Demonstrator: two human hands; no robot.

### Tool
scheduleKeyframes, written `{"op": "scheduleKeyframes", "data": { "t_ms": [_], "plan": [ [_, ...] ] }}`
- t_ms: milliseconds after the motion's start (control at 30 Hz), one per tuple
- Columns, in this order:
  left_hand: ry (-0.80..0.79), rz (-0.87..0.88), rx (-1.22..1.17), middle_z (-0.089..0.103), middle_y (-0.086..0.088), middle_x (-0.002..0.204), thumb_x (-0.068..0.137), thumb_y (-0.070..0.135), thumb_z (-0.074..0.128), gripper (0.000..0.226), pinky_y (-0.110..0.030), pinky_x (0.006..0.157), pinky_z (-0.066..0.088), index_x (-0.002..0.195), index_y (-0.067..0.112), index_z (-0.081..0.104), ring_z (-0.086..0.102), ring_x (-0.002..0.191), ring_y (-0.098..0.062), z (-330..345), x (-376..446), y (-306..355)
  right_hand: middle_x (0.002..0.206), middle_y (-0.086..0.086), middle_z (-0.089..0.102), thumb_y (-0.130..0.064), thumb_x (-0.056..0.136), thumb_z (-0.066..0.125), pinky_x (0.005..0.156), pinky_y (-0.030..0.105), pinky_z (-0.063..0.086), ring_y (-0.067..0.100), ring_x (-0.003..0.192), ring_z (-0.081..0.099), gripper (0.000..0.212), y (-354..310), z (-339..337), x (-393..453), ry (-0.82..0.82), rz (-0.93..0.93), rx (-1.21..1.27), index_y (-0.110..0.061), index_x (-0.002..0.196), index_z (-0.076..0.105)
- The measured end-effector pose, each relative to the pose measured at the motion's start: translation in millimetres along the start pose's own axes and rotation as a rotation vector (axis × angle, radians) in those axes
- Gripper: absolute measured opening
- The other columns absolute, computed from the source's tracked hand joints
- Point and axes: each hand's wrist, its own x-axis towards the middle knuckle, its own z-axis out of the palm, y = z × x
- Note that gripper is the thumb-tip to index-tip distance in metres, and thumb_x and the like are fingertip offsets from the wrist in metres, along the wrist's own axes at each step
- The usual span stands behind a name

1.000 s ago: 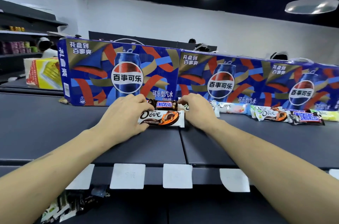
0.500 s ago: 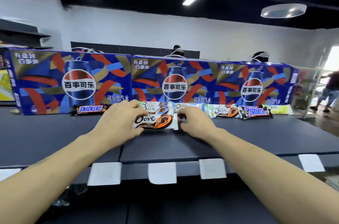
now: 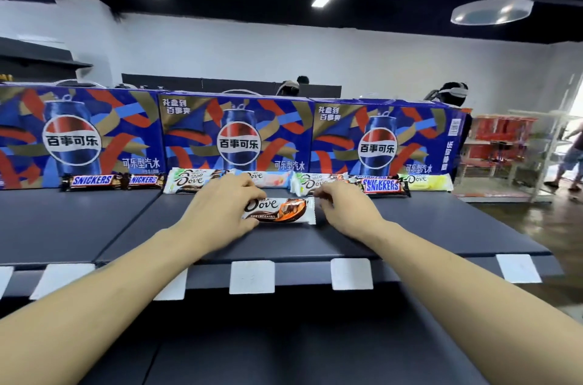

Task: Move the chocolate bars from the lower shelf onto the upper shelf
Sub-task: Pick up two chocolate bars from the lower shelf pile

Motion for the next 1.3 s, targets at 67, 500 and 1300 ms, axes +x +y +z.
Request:
{"op": "scheduleKeyframes", "data": {
  "t_ms": [67,500,1300],
  "plan": [
    [-0.016,0.000,0.002,0.056,0.010,0.105,0.079,0.038,0.070,0.045,-0.032,0.082,0.045,0.122,0.030,0.062,0.053,0.101,-0.017,6,9,13,0.121,0.001,0.066,-0.015,0.095,0.048,0.091,0.038,0.050,0.023,0.110,0.059,0.030,16,-8,-2,0.028,0.022,0.005,-0.020,0.118,0.066],
    [-0.148,-0.076,-0.015,0.054,0.007,0.115,0.081,0.039,0.071,0.051,-0.035,0.086,0.045,0.129,0.029,0.058,0.049,0.111,-0.018,49,74,48,0.128,0.004,0.061,-0.011,0.096,0.048,0.096,0.042,0.049,0.024,0.115,0.057,0.035,80,-29,10,0.123,0.081,0.079,-0.018,0.128,0.060],
    [-0.180,-0.202,0.001,0.056,-0.002,0.117,0.085,0.026,0.064,0.039,-0.037,0.080,0.048,0.123,0.023,0.059,0.048,0.111,-0.023,92,134,62,0.117,-0.004,0.065,-0.017,0.093,0.054,0.094,0.036,0.049,0.014,0.110,0.059,0.029,84,-15,45,0.142,0.010,0.135,-0.022,0.120,0.064]
  ]
}}
